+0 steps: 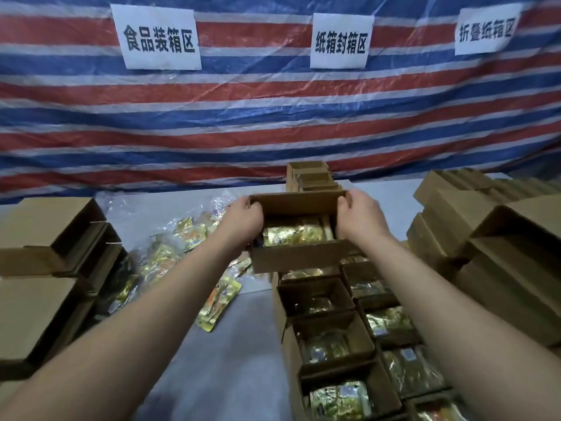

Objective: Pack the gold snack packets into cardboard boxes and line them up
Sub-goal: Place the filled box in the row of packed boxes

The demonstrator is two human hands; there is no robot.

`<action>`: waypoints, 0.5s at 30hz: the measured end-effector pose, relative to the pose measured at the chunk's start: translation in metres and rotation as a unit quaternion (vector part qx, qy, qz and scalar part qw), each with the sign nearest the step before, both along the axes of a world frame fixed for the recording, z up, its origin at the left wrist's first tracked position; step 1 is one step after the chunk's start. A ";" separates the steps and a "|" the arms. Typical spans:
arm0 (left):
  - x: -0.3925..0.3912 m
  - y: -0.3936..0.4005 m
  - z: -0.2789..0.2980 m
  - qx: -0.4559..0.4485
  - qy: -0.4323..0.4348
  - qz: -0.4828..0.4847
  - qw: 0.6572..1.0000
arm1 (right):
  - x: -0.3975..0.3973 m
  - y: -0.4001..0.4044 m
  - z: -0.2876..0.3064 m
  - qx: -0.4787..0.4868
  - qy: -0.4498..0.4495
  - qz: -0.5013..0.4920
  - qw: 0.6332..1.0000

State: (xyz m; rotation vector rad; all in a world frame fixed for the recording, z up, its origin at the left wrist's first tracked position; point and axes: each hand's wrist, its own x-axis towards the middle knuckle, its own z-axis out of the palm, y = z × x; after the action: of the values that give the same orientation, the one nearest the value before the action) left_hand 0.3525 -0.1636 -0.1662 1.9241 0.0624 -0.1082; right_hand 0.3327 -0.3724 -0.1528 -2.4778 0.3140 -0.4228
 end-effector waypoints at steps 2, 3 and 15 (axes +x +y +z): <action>0.033 -0.037 0.004 0.005 0.004 -0.023 1.000 | 0.039 -0.036 0.003 -0.011 0.013 -0.016 1.000; 0.048 -0.053 0.003 0.006 0.010 -0.032 0.999 | 0.059 -0.052 0.002 -0.008 0.018 -0.020 1.000; 0.171 -0.171 -0.074 0.056 0.101 -0.037 0.993 | 0.191 -0.165 -0.082 0.012 0.103 -0.011 0.995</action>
State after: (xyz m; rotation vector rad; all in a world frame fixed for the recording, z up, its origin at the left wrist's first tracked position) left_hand 0.5234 -0.3348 -0.2404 2.0225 0.1361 -0.3558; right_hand 0.5239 -0.5370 -0.2344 -2.4995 0.4282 -0.1709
